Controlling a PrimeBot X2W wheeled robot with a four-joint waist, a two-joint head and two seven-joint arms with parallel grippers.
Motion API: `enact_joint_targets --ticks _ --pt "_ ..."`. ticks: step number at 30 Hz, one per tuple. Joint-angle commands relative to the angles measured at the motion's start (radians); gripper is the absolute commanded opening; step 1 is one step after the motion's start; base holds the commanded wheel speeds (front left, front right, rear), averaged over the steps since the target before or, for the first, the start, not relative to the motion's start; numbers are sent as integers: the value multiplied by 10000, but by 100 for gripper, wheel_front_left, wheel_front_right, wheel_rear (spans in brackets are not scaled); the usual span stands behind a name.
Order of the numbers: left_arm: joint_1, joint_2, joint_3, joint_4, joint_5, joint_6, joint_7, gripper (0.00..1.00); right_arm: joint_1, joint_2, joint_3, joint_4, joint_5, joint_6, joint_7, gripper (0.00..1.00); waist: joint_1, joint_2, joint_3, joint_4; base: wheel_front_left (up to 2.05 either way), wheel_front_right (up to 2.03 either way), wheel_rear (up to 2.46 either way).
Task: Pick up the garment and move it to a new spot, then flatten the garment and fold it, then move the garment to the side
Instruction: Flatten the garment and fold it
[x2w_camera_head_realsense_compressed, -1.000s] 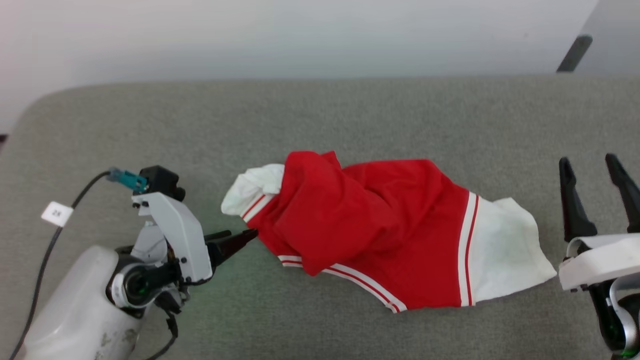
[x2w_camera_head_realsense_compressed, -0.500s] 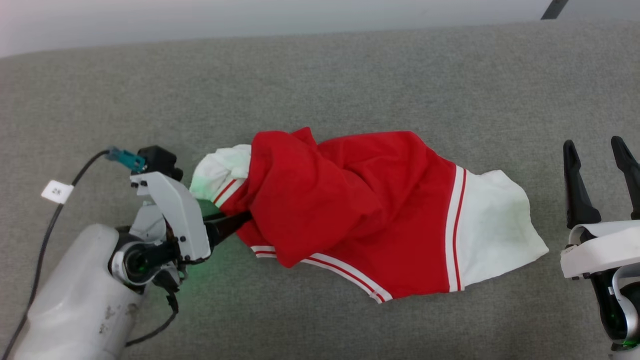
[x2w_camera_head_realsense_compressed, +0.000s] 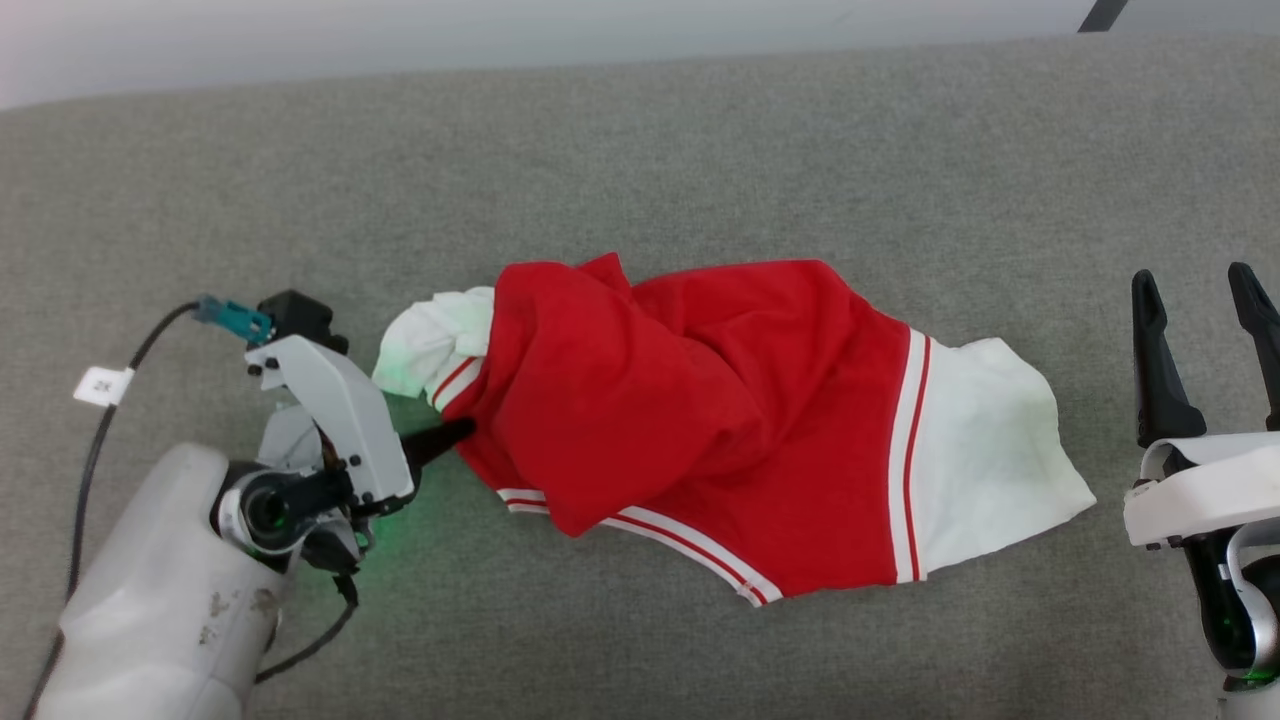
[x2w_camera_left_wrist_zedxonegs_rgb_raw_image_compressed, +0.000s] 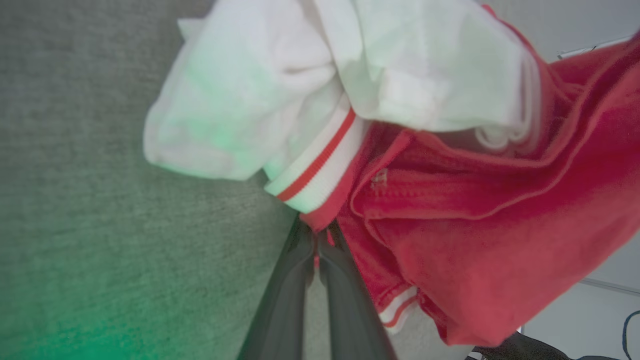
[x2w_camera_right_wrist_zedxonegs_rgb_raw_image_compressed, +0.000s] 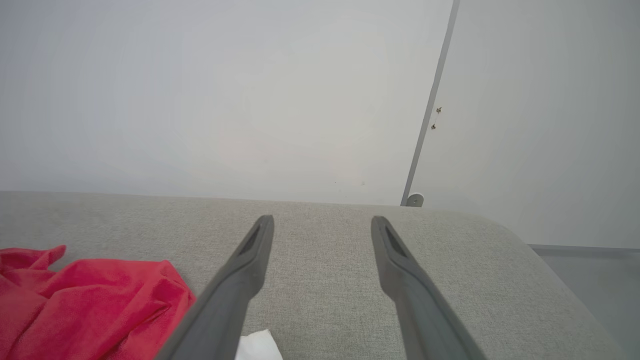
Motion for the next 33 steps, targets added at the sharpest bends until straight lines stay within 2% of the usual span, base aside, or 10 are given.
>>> enact_joint_targets --ticks 1,6,13,21,25,30,33 --pt "228 -141 -74 150 -67 81 108 0 -32 -17 -51 19 -57 -8 -47 100 -1 0 -135 73 0 0 0" --pt "439 -65 82 -38 -352 228 288 0 147 -40 -102 134 -71 -8 -51 100 -1 0 -549 293 0 0 0" --pt "1151 151 294 -970 -648 711 424 0 435 -47 -86 237 -78 -7 61 100 -1 0 -1270 717 0 0 0" --pt "2928 814 479 -3340 -848 1436 576 0 773 22 -41 224 -80 -7 261 100 -1 0 -1927 1055 0 0 0" --pt "3988 1282 422 -4617 -537 1664 342 0 843 -15 -19 291 4 -8 293 100 -1 0 -2064 1112 0 0 0" --pt "4921 1575 181 -5417 1 1714 -107 0 1038 95 8 130 -49 -7 333 100 -1 0 -2080 1114 0 0 0" --pt "5234 1492 5 -5394 222 1665 -347 0 1062 148 -6 50 -45 -7 402 100 -1 0 -2028 1091 0 0 0"
